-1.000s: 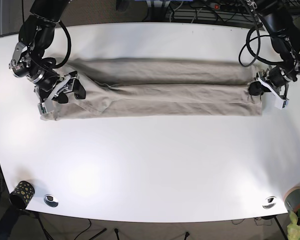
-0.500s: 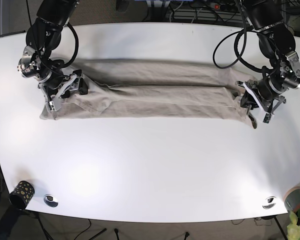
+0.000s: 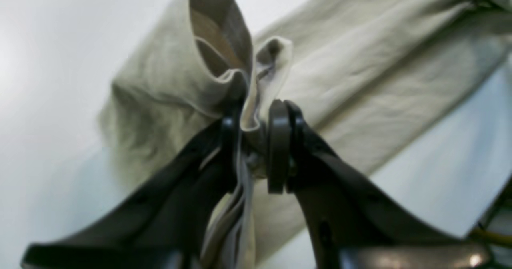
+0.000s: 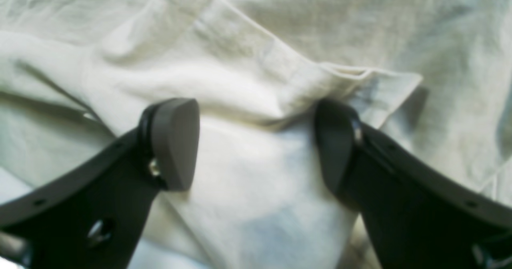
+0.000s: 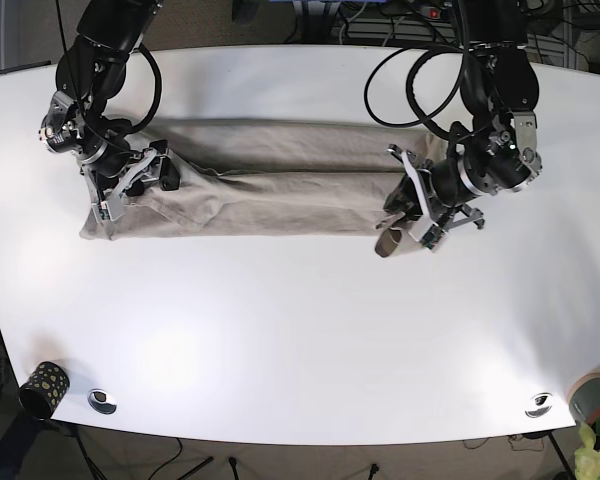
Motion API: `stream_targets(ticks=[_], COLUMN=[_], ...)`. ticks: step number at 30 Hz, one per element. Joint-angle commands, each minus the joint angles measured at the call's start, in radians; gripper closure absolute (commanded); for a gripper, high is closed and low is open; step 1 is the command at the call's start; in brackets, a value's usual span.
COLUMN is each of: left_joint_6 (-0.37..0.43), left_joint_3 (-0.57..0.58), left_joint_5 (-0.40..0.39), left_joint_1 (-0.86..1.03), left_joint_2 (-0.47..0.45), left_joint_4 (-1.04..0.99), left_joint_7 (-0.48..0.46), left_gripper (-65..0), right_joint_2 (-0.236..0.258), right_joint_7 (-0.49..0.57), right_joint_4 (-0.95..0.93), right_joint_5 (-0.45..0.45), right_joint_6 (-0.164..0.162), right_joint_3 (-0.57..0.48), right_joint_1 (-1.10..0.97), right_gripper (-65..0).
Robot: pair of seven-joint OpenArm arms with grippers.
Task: Fold the T-shirt properly
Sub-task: 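Release the strip end with the left gripper and grasp its middle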
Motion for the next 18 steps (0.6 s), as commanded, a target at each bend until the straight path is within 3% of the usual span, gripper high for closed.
stream_targets(ticks=[1,7,11,18], left_joint_6=[-0.001,-0.001,-0.001,-0.001], left_joint_3=[0.053,0.097,0.099,0.111], left_joint_5=[-0.021,-0.015,0.011,0.01], left_joint_1=[-0.015,-0.015,-0.017,-0.041], left_joint_2=[0.011,0.027,0.054,0.064], left_joint_4=[0.013,-0.011,-0.034,-0.06], left_joint_7=[-0.018,-0.019,-0.019,-0.019], left_gripper=[-8.5,-11.7,-23.5,-24.2], right_joint_2=[0.008,0.003,0.003,0.003], right_joint_7=[-0.012,-0.012,-0.012,-0.012], right_joint_4=[0.01,0.01,0.01,0.01], right_joint_5=[-0.006,-0.006,-0.006,-0.006], right_joint_6=[-0.001,-0.001,-0.001,-0.001], right_joint_3=[0.001,0.001,0.001,0.001], right_joint_1=[0.008,0.01,0.019,0.022], right_gripper=[-43.8,-43.8,-43.8,-43.8])
